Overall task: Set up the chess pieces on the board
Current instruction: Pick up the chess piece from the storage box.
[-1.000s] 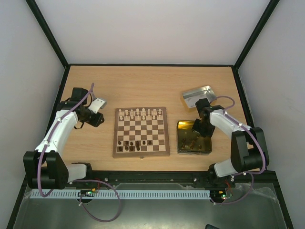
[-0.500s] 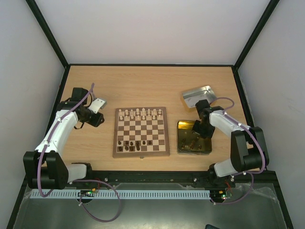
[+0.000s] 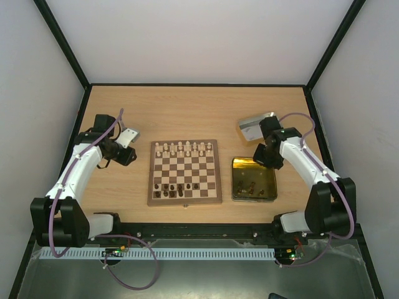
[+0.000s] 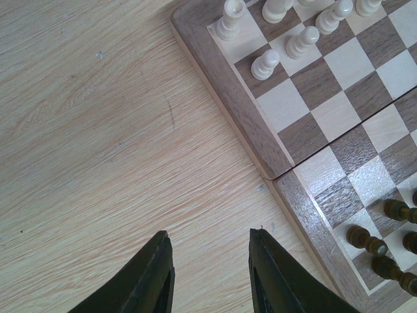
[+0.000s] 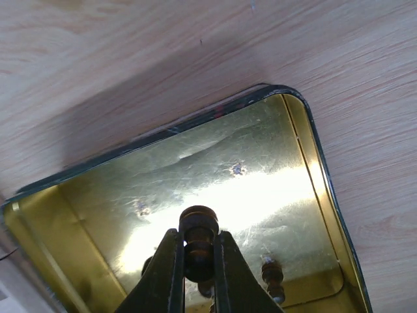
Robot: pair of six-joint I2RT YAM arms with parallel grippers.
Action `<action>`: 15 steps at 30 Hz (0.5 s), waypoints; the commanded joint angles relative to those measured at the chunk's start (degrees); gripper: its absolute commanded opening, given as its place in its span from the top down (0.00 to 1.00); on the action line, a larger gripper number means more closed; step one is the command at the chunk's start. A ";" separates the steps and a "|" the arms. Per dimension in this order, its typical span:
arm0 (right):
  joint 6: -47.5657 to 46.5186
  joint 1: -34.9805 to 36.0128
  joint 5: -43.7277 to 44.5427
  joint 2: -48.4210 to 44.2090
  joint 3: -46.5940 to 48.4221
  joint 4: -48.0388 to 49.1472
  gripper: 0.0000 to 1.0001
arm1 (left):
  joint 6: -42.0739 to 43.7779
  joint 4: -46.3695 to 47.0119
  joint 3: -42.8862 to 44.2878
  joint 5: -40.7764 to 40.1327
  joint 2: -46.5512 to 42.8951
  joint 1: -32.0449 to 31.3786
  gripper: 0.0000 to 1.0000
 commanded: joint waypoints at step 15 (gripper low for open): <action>13.93 31.71 -3.95 6.39 13.28 -4.98 0.98 | 0.88 1.54 -1.06 0.17 -0.75 -0.59 0.67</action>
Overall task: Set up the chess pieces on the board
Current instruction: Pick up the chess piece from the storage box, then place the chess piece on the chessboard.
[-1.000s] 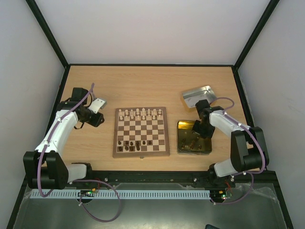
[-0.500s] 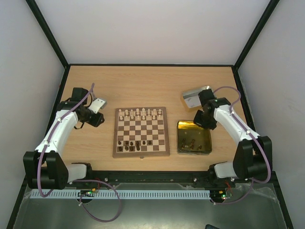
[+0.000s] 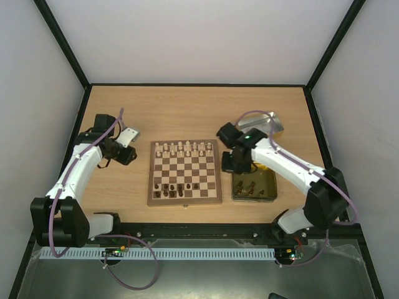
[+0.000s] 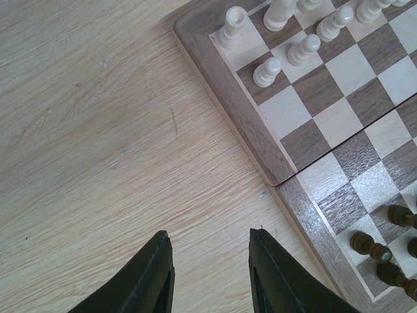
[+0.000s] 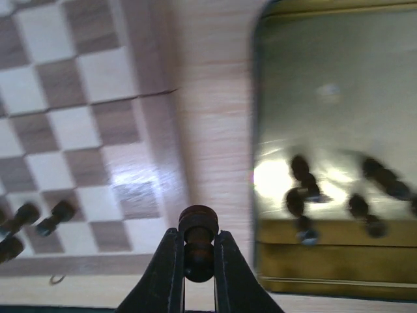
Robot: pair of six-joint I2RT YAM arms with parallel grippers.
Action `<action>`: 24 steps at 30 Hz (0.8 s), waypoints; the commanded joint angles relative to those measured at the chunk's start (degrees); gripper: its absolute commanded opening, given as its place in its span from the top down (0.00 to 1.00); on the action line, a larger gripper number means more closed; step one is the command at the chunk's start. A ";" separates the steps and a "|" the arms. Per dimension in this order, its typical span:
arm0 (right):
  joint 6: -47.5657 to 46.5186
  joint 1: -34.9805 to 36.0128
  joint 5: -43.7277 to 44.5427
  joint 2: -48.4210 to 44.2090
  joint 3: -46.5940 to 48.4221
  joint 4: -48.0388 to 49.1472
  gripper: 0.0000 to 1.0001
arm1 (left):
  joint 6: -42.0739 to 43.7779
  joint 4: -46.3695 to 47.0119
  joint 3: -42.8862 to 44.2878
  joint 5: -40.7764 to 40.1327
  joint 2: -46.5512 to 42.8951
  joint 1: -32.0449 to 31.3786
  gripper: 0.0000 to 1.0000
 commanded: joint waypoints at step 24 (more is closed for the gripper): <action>4.30 15.63 -7.15 19.03 8.34 6.20 0.98 | 0.67 0.99 -2.32 -0.56 -2.18 -1.14 0.67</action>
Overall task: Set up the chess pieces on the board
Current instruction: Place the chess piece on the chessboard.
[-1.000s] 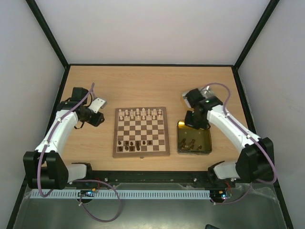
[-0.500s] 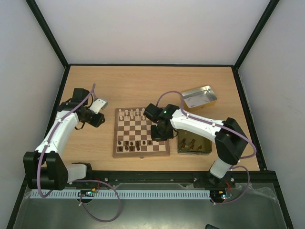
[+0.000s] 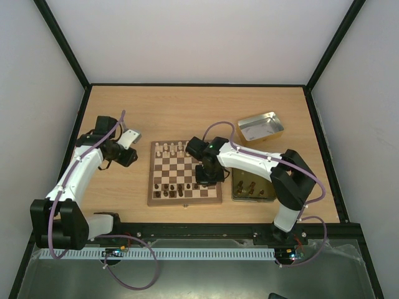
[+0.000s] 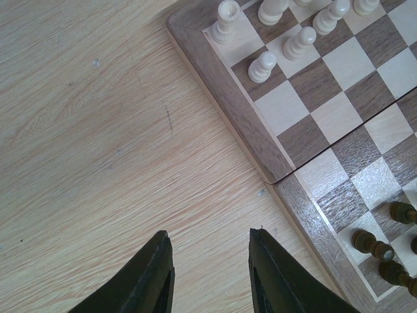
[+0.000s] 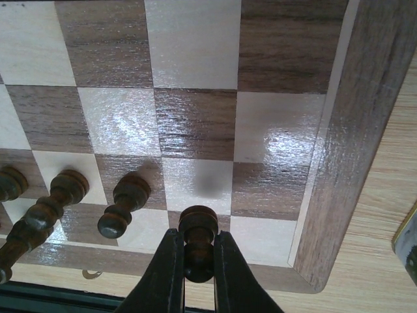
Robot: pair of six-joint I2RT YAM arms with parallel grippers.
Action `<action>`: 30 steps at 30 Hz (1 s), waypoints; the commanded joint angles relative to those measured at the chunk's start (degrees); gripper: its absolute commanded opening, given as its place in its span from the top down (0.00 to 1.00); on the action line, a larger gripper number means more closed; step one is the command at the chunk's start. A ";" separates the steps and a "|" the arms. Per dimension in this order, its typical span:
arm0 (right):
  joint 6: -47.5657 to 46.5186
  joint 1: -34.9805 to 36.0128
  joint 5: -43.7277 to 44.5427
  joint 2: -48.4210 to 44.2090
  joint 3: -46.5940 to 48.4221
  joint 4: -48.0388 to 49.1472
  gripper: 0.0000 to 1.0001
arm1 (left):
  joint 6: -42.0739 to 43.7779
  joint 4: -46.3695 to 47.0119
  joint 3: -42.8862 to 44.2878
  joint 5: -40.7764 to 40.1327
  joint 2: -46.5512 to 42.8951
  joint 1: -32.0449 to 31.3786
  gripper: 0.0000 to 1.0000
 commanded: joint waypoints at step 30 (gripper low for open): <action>-1.65 0.28 0.81 2.90 2.45 -0.58 0.91 | 0.76 -0.45 -0.41 0.13 -0.90 -0.88 0.67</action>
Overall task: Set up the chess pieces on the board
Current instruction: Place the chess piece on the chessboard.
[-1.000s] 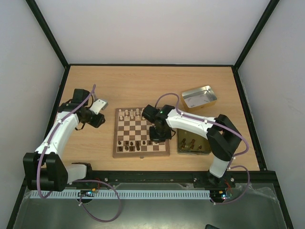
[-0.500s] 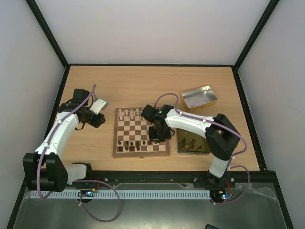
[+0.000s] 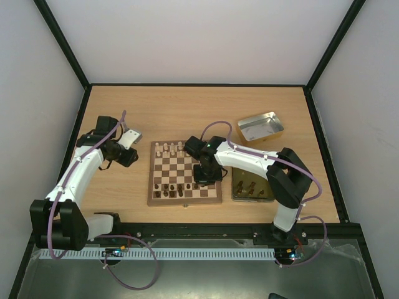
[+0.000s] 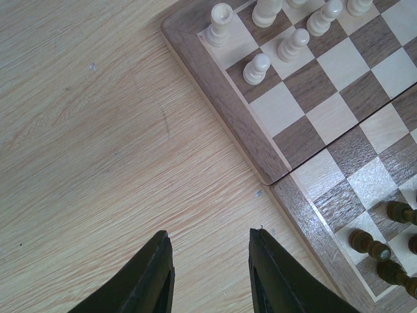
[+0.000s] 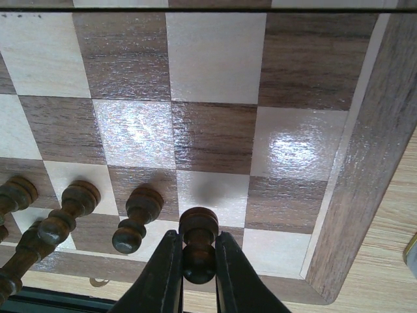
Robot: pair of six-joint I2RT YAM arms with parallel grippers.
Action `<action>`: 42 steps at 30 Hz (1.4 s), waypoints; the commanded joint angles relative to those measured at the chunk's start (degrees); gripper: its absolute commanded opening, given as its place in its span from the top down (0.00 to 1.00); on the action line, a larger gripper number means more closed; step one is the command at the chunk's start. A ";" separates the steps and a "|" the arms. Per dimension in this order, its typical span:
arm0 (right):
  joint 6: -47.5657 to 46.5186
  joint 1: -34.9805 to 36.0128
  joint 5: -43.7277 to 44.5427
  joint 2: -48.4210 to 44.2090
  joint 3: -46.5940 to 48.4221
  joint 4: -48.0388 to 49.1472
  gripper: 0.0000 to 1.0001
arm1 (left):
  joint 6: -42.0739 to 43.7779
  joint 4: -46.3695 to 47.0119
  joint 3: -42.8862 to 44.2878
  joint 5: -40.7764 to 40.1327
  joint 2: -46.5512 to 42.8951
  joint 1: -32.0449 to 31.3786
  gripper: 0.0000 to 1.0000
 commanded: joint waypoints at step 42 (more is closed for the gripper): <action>0.48 0.12 0.79 0.45 0.30 0.45 0.73 | 1.02 0.04 -1.59 0.40 -0.76 -0.64 0.67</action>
